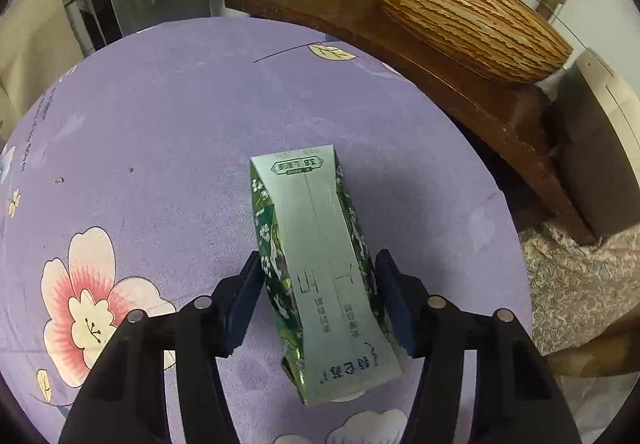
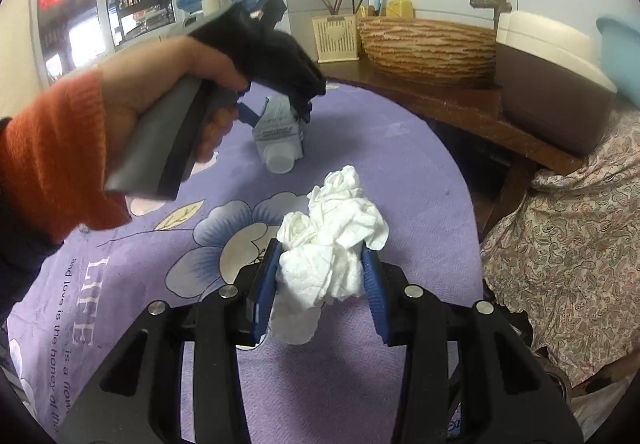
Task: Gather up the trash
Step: 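Grasp the green juice carton with the left gripper while the right holds the tissue, then carry the carton and tissue over the bin and open both grippers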
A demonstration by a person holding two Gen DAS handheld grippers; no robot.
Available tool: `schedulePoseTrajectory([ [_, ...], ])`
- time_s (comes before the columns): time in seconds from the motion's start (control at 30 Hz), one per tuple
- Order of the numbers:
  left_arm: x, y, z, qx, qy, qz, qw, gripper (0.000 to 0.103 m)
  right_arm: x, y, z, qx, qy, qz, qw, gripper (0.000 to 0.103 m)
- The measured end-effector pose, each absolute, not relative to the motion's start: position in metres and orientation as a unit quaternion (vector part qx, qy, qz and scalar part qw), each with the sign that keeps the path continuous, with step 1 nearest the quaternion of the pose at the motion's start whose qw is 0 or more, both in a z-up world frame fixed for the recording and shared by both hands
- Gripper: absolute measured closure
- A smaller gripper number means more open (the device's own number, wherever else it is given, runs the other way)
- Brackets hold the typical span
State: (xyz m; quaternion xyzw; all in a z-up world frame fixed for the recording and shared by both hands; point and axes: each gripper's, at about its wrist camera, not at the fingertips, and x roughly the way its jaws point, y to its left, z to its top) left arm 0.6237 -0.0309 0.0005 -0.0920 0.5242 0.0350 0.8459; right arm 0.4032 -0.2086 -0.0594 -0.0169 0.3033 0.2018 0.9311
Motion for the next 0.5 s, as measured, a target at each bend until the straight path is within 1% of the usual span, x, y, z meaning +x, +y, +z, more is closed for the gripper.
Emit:
schedulePoseTrajectory([
  [0.17,0.592,-0.029,0.004,-0.092,0.511,-0.012,0.855,0.049,0.381,-0.214,-0.052,-0.004,0.291,0.202,0.935,0.062],
  [0.27,0.560,-0.028,0.008,-0.072,0.497,-0.038,0.864,0.050,0.363,-0.218,-0.049,0.007,0.287,0.199,0.937,0.062],
  [0.37,0.518,-0.024,0.018,-0.063,0.475,-0.072,0.875,0.050,0.341,-0.223,-0.046,0.015,0.279,0.191,0.941,0.062],
  [0.5,0.446,-0.022,0.036,-0.043,0.425,-0.113,0.897,0.050,0.306,-0.236,-0.043,0.030,0.263,0.174,0.948,0.062],
])
